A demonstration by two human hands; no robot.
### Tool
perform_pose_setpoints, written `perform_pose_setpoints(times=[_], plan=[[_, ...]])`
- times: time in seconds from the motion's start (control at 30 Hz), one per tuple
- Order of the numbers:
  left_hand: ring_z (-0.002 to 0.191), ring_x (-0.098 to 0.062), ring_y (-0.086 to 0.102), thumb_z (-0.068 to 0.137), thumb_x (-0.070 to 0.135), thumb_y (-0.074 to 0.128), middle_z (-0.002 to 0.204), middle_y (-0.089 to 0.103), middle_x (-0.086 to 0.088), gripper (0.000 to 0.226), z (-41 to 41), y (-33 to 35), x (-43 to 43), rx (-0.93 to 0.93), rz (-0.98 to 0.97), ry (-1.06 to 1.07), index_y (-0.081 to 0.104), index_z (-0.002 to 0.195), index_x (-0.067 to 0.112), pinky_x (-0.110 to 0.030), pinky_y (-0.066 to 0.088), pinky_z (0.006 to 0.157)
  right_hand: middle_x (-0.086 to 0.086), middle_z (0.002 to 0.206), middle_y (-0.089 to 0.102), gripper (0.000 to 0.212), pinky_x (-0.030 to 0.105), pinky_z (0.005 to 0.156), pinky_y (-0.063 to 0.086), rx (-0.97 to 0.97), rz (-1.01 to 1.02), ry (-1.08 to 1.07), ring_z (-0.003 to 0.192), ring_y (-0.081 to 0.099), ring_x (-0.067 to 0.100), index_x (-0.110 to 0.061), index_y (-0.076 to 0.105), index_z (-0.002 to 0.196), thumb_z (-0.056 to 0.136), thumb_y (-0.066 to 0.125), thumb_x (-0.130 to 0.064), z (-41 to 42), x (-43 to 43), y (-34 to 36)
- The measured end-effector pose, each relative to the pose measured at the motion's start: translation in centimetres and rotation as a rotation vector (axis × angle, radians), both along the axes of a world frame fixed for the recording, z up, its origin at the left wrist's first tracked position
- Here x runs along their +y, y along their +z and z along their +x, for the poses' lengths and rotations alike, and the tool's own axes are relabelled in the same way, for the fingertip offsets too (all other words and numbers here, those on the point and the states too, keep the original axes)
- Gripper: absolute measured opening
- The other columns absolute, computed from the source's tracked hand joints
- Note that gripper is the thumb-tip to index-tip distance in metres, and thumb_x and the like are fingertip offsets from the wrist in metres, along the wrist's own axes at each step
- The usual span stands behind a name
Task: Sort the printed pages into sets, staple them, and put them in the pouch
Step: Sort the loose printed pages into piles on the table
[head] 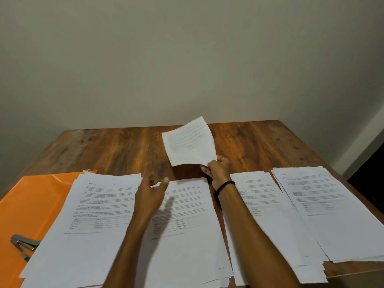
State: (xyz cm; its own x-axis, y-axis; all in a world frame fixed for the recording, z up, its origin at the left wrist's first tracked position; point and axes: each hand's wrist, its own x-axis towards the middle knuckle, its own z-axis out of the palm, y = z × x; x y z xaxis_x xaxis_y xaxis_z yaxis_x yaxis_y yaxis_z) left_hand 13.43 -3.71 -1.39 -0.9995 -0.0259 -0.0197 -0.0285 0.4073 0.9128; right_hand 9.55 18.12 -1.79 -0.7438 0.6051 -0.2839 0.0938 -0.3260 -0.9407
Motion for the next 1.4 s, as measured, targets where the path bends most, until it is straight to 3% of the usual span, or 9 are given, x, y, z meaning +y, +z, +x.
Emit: perform_pose_setpoints(times=[0.13, 0.23, 0.4, 0.47, 0.6, 0.8, 1.13, 1.3, 1.4], plan=[[0.117, -0.031, 0.062, 0.077, 0.071, 0.065, 0.146, 0.048, -0.011, 0.094, -1.3, 2.1, 0.0, -0.142, 0.361, 0.034, 0.029, 0.152, 0.026, -0.046, 0.058, 0.089, 0.011, 0.122, 0.061, 0.048, 0.028, 0.065, 0.061, 0.062, -0.069, 0.193, 0.093, 0.072, 0.028, -0.007, 0.047, 0.128, 0.087, 0.060, 0.015, 3.6, -0.7, 1.7], [0.118, -0.032, 0.062, 0.066, 0.081, 0.070, 0.138, 0.058, -0.006, 0.100, -2.1, 3.3, -0.7, -0.181, 0.519, -0.010, 0.041, 0.145, 0.025, -0.050, 0.058, 0.088, 0.014, 0.127, 0.060, 0.057, 0.034, 0.065, 0.062, 0.091, -0.010, 0.372, 0.097, 0.071, 0.032, -0.006, 0.044, 0.132, 0.084, 0.063, 0.017, 6.2, -1.5, 1.8], [0.117, -0.024, 0.059, 0.081, 0.003, 0.080, 0.128, 0.061, 0.000, 0.064, -0.9, 4.1, -1.6, 0.019, 0.294, -0.058, 0.045, 0.132, 0.019, -0.045, 0.050, 0.101, 0.008, 0.123, 0.069, 0.057, 0.045, 0.088, 0.060, 0.123, 0.165, 0.577, 0.111, 0.069, 0.025, -0.011, 0.051, 0.130, 0.082, 0.081, -0.008, 8.9, -2.0, 0.6], [0.115, -0.022, 0.059, 0.083, -0.006, 0.073, 0.126, 0.061, 0.001, 0.065, -0.1, 4.1, -2.3, 0.075, 0.236, -0.086, 0.044, 0.135, 0.018, -0.039, 0.051, 0.097, 0.003, 0.120, 0.072, 0.055, 0.041, 0.093, 0.058, 0.170, 0.176, 0.569, 0.111, 0.069, 0.021, -0.012, 0.057, 0.130, 0.083, 0.083, -0.023, 9.5, -2.2, 0.8], [0.118, -0.018, 0.062, 0.085, 0.003, 0.075, 0.131, 0.063, 0.006, 0.070, 1.0, 3.8, -4.4, 0.116, 0.172, -0.185, 0.044, 0.142, 0.029, -0.048, 0.052, 0.101, 0.006, 0.116, 0.074, 0.036, 0.036, 0.090, 0.059, 0.246, 0.115, 0.535, 0.107, 0.071, 0.022, -0.007, 0.065, 0.123, 0.089, 0.073, -0.015, 9.6, -3.1, 1.4], [0.121, -0.019, 0.061, 0.081, 0.008, 0.072, 0.134, 0.063, 0.009, 0.074, 1.6, 3.9, -7.6, 0.148, 0.211, -0.137, 0.043, 0.144, 0.035, -0.052, 0.051, 0.102, 0.007, 0.120, 0.072, 0.039, 0.041, 0.095, 0.056, 0.284, 0.134, 0.569, 0.112, 0.069, 0.024, -0.005, 0.065, 0.125, 0.089, 0.073, -0.017, 8.9, -5.4, 1.7], [0.118, -0.021, 0.061, 0.085, 0.006, 0.074, 0.133, 0.061, 0.003, 0.070, 1.9, 4.7, -11.9, 0.113, 0.142, -0.078, 0.041, 0.140, 0.035, -0.049, 0.052, 0.100, 0.004, 0.098, 0.077, 0.016, 0.025, 0.057, 0.053, 0.149, 0.261, 0.476, 0.080, 0.073, 0.013, -0.004, 0.066, 0.102, 0.092, 0.072, -0.014, 8.4, -8.9, 1.8], [0.111, -0.021, 0.063, 0.084, 0.009, 0.076, 0.125, 0.064, 0.000, 0.067, 2.1, 5.6, -15.1, 0.136, 0.042, 0.034, 0.042, 0.138, 0.030, -0.045, 0.056, 0.089, 0.007, 0.093, 0.077, 0.017, 0.047, 0.070, 0.061, 0.011, 0.323, 0.461, 0.087, 0.074, 0.031, -0.005, 0.066, 0.096, 0.086, 0.077, -0.012, 7.5, -12.5, 0.8], [0.112, -0.022, 0.058, 0.086, 0.009, 0.074, 0.126, 0.061, -0.002, 0.068, 2.3, 5.3, -17.5, 0.098, -0.203, 0.082, 0.042, 0.145, 0.020, -0.035, 0.049, 0.082, 0.005, 0.095, 0.074, 0.018, 0.041, 0.070, 0.060, -0.089, 0.445, 0.558, 0.088, 0.073, 0.029, -0.010, 0.063, 0.094, 0.084, 0.078, -0.016, 7.5, -15.3, -0.1]])
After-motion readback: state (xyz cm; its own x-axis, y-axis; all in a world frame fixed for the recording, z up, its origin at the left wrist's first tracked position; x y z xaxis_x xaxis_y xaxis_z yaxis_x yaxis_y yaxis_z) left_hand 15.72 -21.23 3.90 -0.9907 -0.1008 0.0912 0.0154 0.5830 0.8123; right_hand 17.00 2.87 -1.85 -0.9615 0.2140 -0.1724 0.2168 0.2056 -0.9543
